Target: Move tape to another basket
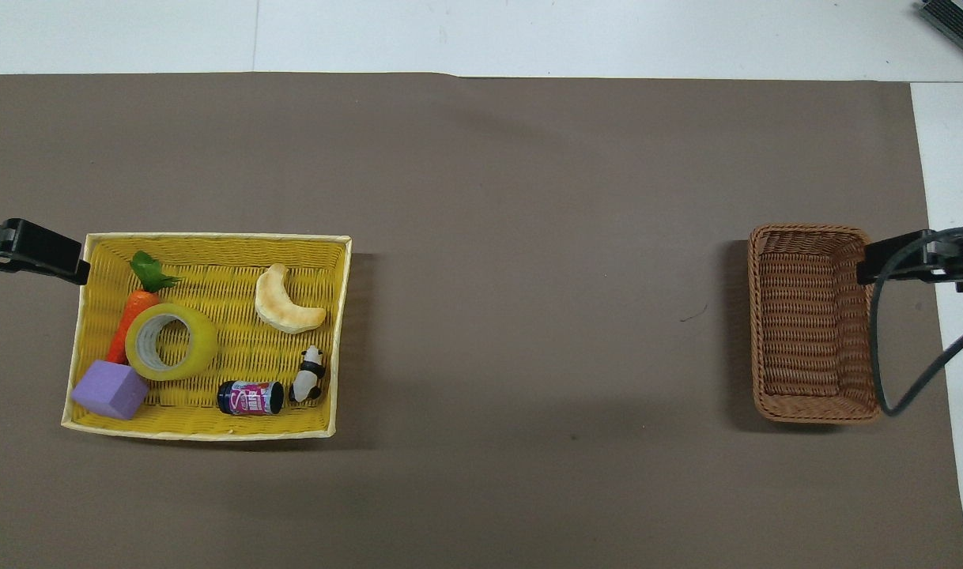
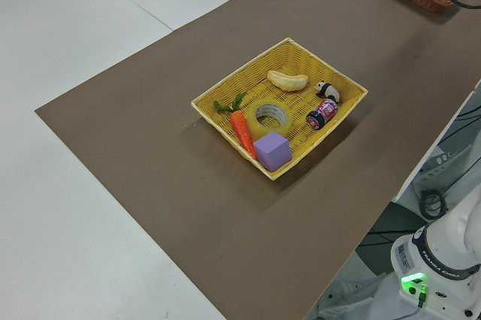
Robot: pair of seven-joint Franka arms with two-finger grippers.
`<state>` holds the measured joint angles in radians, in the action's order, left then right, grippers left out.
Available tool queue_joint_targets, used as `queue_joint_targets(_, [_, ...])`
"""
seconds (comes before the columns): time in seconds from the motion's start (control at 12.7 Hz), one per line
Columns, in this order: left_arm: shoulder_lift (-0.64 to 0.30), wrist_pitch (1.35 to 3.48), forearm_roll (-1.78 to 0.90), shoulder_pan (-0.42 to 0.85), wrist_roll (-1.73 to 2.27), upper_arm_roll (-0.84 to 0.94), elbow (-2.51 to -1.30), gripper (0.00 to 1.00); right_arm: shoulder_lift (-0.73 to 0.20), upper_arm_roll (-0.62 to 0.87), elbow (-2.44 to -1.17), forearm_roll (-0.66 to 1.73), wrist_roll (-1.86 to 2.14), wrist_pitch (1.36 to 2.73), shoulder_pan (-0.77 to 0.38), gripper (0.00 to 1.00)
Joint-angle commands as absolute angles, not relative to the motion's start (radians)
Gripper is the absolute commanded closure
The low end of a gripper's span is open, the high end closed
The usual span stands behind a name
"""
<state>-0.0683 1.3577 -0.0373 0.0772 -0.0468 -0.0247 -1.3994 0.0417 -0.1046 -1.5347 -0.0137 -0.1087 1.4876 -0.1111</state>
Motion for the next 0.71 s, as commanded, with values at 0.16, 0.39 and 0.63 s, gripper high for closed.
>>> queue_joint_targets(0.16, [-0.058,1.367,-0.026,0.068,-0.049,-0.020,-1.407,0.00,0.054,-0.101,-1.551,0.005,-0.074,1.491,-0.095,0.00])
queue_joint_targets(0.39, [-0.058,1.371,-0.029,0.058,-0.048,-0.020,-1.410,0.00,0.054,-0.101,-1.551,0.006,-0.074,1.491,-0.095,0.00])
queue_joint_targets(0.63, [-0.035,1.374,-0.032,0.054,-0.031,-0.020,-1.443,0.00,0.057,-0.101,-1.554,0.005,-0.074,1.493,-0.094,0.00])
